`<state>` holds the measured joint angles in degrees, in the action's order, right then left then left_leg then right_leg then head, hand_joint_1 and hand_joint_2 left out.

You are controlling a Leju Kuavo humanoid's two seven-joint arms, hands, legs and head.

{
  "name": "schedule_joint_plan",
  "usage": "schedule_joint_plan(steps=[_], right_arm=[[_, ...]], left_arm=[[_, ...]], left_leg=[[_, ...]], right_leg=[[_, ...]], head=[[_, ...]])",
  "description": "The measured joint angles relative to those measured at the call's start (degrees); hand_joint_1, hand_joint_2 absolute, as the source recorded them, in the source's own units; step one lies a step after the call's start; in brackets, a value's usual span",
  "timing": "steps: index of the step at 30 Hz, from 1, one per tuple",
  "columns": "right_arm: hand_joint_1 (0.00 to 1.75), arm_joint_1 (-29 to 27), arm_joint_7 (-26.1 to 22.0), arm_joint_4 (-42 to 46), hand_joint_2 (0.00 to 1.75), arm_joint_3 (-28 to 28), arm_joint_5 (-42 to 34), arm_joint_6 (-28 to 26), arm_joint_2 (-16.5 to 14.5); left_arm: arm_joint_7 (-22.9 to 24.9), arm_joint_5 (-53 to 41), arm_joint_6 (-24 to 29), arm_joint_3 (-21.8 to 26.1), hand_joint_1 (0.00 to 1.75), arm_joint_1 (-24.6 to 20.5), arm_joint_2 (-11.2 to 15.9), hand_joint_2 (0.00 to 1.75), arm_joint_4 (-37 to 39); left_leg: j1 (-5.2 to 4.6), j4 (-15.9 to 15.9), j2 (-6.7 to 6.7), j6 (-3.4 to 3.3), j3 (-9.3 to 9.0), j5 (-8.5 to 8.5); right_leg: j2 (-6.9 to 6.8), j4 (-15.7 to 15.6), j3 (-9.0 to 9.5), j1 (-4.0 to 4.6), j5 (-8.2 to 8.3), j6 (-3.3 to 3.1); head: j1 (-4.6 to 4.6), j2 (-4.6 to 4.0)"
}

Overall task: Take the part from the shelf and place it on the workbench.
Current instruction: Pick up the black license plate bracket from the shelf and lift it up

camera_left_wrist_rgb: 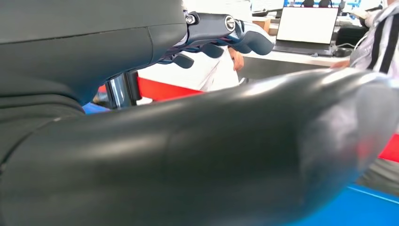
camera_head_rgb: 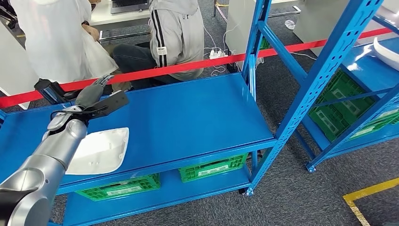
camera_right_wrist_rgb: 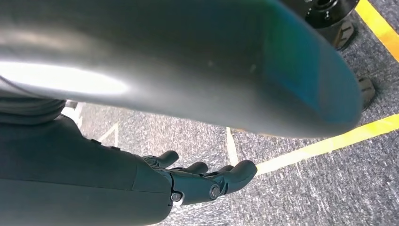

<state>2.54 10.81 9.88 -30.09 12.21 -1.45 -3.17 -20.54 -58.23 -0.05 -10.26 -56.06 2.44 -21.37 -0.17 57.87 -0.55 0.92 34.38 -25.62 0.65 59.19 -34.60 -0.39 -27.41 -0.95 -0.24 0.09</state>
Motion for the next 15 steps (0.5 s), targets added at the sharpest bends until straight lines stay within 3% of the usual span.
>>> schedule_joint_plan(steps=[15], right_arm=[[0.0,-0.1,-0.7,0.0,0.0,-1.3,0.2,-0.1,-0.2]], left_arm=[[-0.8,-0.5,-4.1,-6.4,0.0,-1.6,5.6,0.0,-0.8]], left_leg=[[-0.01,0.0,-0.01,-0.03,0.0,-0.03]], right_leg=[[-0.01,-0.2,0.15,-0.09,0.01,0.02]], head=[[0.0,0.0]])
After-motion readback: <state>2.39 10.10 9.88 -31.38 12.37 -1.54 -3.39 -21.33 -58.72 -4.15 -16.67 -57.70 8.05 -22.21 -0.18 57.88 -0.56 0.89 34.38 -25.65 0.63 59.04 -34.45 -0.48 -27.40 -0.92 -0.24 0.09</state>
